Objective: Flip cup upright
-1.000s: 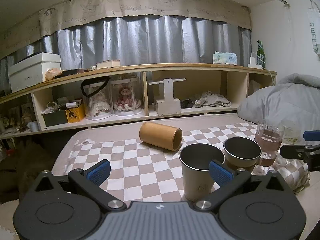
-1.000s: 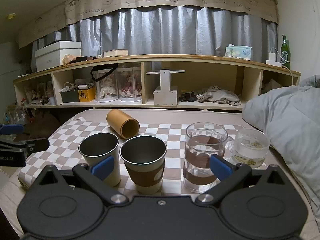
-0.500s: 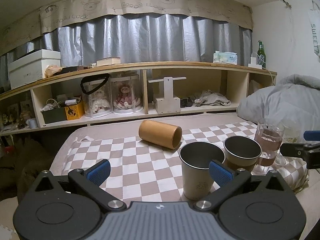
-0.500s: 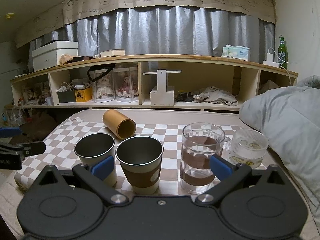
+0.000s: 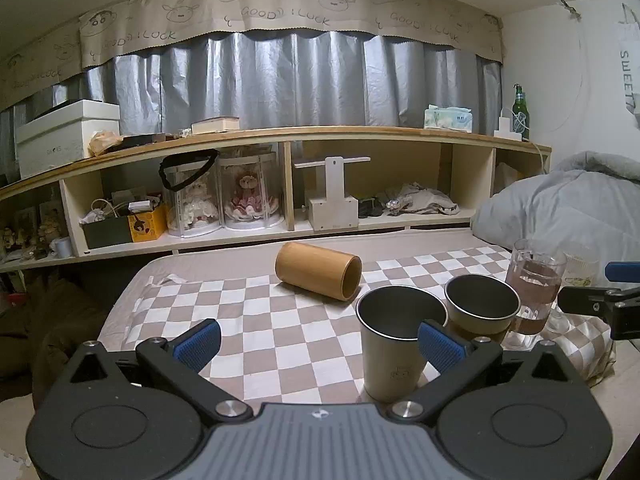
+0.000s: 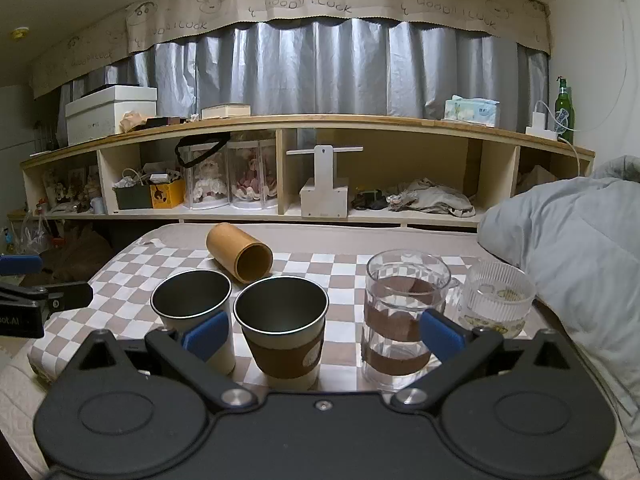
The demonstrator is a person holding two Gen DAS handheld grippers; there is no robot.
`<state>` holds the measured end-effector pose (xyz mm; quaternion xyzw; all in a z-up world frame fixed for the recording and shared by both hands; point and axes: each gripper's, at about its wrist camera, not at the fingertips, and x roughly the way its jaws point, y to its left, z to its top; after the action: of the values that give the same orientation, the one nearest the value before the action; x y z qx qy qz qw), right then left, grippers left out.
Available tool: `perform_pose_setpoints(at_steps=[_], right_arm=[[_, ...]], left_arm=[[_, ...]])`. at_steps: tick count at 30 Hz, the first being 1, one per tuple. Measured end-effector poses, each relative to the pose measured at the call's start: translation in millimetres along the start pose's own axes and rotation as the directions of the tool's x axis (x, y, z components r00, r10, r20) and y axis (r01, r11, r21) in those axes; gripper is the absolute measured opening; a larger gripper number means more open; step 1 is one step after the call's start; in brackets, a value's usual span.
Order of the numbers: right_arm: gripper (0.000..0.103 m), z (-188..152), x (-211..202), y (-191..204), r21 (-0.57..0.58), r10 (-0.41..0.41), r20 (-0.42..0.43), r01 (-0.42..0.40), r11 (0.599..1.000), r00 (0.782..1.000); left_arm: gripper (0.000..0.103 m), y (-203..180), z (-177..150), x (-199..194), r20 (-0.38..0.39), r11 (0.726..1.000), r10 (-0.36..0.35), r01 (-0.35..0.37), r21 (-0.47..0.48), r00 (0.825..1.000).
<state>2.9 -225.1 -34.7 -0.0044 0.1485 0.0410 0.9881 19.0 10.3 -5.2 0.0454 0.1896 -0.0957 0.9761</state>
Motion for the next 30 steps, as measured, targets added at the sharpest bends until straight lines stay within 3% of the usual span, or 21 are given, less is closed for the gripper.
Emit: perform_pose_setpoints(at_steps=[30], right_arm=[[0.103,0.6,-2.4,-0.7,0.000,-0.005,0.005,0.005,1.000,1.000]], left_arm=[[0.103,4.1,4.0,-3.6,0.004,1.000,-0.001,0.001,0.006,1.000]])
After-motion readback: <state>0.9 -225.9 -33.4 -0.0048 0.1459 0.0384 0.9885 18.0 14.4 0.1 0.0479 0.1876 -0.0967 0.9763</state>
